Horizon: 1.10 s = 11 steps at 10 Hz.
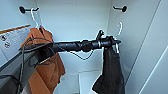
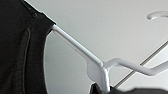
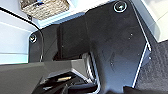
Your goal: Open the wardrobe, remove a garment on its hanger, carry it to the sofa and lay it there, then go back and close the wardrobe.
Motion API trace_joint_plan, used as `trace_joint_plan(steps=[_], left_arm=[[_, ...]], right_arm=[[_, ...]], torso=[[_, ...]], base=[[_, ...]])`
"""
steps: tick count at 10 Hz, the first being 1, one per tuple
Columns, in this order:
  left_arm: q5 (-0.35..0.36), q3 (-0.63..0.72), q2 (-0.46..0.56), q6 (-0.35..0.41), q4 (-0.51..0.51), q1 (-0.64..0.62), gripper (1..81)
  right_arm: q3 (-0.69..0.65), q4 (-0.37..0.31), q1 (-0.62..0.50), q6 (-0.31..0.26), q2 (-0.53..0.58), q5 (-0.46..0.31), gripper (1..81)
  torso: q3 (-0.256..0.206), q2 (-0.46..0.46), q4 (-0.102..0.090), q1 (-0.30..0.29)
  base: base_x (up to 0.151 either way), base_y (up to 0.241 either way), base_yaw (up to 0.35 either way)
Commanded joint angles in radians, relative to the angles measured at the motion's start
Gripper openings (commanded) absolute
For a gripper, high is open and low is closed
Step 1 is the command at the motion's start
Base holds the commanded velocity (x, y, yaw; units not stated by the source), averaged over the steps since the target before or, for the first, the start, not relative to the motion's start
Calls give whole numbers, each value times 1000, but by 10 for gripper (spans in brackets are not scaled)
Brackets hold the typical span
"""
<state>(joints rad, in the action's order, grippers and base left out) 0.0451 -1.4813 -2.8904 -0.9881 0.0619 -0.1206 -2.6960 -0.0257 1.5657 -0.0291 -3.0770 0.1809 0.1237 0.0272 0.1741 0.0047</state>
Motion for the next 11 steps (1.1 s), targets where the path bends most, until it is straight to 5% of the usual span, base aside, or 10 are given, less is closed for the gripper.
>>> trace_joint_plan(steps=[1, 3, 5, 8, 11], left_arm=[[55, 104, 72, 20, 49, -161, 10], [56, 127, 88, 20, 49, -161, 10], [61, 134, 97, 20, 47, -150, 10], [73, 147, 108, 20, 56, -132, 10], [78, 154, 108, 20, 61, -125, 10]], right_arm=[[10, 6, -28, -3, -1, -46, 811], [7, 6, -25, -3, -1, -46, 811], [6, 6, -23, -3, -1, -46, 811], [10, 6, -25, -3, -1, -46, 811], [6, 4, -25, -3, -1, -46, 811]], torso=[[0, 0, 0, 0], [-97, 0, 0, 0], [-37, 0, 0, 0], [-87, 1, 0, -2], [-87, 0, 0, -1]], base=[[0, 0, 0], [0, 0, 0], [0, 0, 0], [0, 0, 0], [-60, 0, 0]])
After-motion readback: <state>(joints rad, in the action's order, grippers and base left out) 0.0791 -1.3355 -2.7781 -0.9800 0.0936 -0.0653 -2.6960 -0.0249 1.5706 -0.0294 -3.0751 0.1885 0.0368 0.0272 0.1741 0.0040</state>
